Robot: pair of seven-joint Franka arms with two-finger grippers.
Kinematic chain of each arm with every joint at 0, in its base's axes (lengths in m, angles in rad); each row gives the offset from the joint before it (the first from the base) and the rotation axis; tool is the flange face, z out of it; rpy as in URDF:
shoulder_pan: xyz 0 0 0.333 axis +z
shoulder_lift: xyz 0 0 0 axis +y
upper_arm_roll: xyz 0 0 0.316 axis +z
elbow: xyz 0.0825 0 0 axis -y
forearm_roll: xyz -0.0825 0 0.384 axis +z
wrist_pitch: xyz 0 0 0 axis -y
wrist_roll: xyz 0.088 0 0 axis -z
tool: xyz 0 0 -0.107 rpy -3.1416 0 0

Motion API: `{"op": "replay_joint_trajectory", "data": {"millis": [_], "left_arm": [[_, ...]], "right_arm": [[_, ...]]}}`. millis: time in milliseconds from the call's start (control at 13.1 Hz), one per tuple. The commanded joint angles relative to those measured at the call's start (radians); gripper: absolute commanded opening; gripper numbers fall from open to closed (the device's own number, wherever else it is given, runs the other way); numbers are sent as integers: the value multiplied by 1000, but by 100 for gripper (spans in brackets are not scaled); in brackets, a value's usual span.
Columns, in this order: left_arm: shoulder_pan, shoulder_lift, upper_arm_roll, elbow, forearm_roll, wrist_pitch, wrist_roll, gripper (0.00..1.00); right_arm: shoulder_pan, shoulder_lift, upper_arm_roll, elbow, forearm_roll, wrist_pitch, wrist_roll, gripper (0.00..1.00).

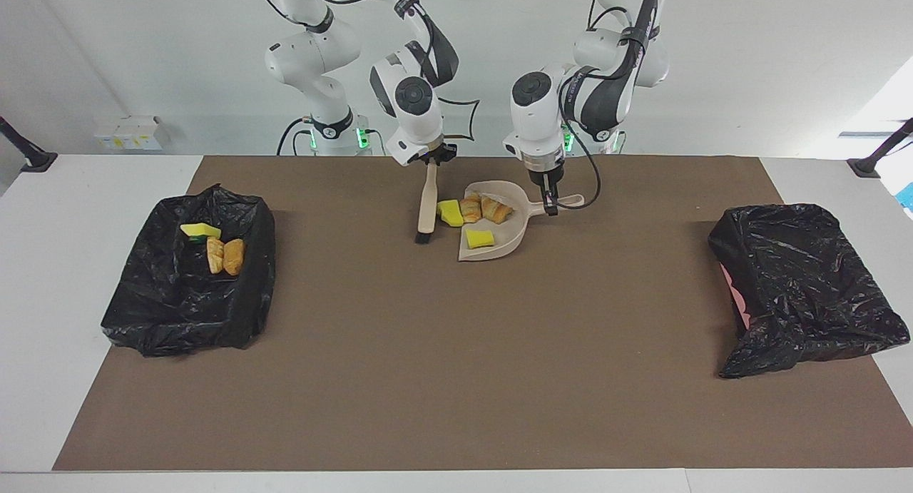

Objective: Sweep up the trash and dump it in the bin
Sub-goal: 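Sweep the yellow sponge into the dustpan with the right gripper's brush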

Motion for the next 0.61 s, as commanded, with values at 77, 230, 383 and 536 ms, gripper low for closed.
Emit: {"op": "replay_joint_trajectory", "data": {"millis": [77, 230, 383, 536], "left_arm": [[-6, -35, 10, -74, 15, 98, -27, 0], [12, -35, 10, -85, 11, 129, -27, 0], [38, -26, 10, -82, -12, 161, -18, 0], [72, -13, 10, -80, -46, 198, 8, 0]], "right_arm": [[25, 57, 2, 81, 84, 11, -149, 0], [39, 85, 2, 117, 113, 37, -163, 0], [39, 102, 0, 168, 115, 22, -157, 0], [25, 73, -6, 183, 113, -21, -154, 0]]}}
